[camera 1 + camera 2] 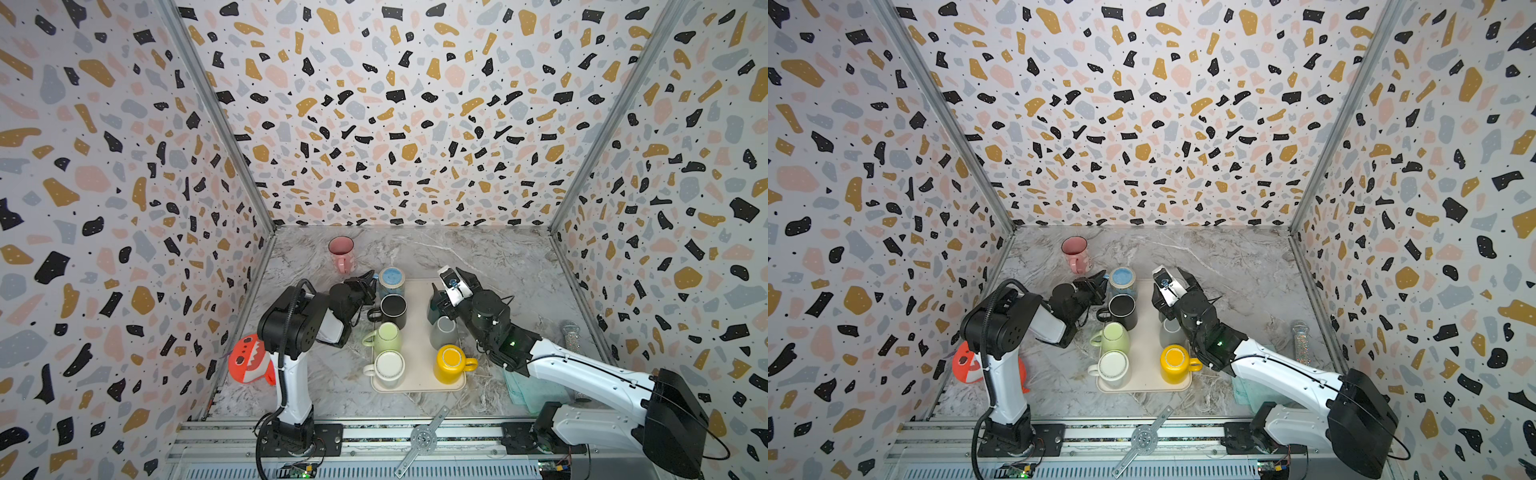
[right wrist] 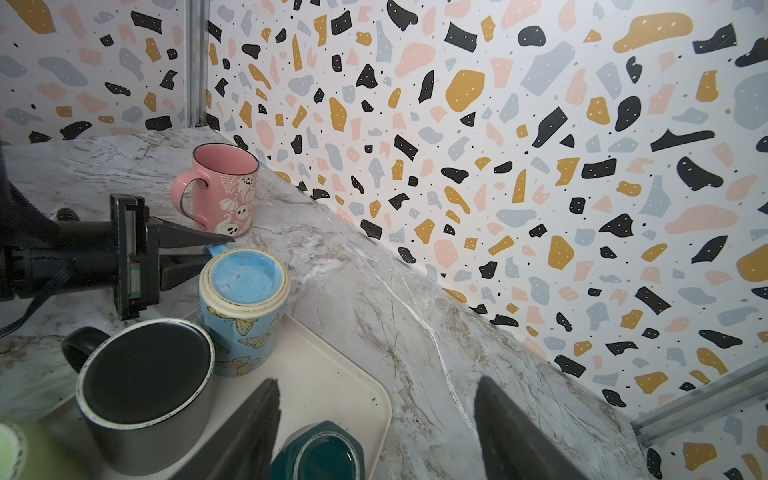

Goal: Turn the mug right side up
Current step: 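Turn the blue mug upright with the left gripper while the right gripper approaches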

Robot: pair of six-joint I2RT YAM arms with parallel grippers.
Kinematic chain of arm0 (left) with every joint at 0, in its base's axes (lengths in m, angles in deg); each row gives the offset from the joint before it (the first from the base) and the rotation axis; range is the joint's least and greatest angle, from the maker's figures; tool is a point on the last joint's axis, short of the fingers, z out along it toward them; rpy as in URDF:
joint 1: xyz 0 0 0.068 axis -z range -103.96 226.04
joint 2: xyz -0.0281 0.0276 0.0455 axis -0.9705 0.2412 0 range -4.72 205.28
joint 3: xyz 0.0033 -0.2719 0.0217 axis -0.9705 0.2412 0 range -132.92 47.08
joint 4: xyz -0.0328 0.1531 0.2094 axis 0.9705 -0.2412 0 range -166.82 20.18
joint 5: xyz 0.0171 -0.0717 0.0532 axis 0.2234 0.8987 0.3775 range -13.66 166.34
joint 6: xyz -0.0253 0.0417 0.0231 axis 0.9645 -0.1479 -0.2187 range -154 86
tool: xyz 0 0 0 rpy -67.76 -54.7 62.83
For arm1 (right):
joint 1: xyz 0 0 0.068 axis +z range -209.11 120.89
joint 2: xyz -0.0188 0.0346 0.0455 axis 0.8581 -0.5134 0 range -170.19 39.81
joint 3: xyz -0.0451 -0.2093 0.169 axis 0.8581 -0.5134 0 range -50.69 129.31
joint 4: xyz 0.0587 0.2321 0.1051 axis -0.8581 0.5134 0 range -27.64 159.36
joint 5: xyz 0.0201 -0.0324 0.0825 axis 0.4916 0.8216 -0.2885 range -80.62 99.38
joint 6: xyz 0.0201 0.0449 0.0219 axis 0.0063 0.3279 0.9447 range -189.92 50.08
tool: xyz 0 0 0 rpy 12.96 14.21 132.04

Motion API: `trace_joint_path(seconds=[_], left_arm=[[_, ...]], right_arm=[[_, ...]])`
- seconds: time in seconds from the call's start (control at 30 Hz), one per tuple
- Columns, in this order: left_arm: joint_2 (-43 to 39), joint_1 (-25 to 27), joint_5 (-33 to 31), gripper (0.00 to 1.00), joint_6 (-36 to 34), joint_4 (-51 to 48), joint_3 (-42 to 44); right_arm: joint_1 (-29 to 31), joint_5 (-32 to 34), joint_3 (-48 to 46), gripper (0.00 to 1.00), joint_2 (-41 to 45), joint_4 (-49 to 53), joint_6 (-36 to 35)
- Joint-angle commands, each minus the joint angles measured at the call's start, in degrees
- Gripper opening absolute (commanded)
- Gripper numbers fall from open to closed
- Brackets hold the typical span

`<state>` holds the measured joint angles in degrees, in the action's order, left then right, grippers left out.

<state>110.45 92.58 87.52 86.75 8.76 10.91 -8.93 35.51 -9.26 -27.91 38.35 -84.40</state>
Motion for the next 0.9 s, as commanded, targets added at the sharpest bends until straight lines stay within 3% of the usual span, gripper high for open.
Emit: trace_joint_path(seconds=[0.0,0.23,0.87], left_arm=[[1.19,0.33,-0.48,0.16,15.99,1.92,-0.71],[2.22,0.30,-0.81,0.00,16.01,3.01,-2.20],[1.26,0.59,-2.52,0.00,12.49,11.28,-3.68]], right_arm=[[-0.25,0.33,1.20,0.75,0.30,-0.34,-0.26],[-0.43,0.46,0.94,0.75,0.23,-0.34,-0.26],[-0.52,0.10,0.49,0.75,0.66,0.36,1.25]])
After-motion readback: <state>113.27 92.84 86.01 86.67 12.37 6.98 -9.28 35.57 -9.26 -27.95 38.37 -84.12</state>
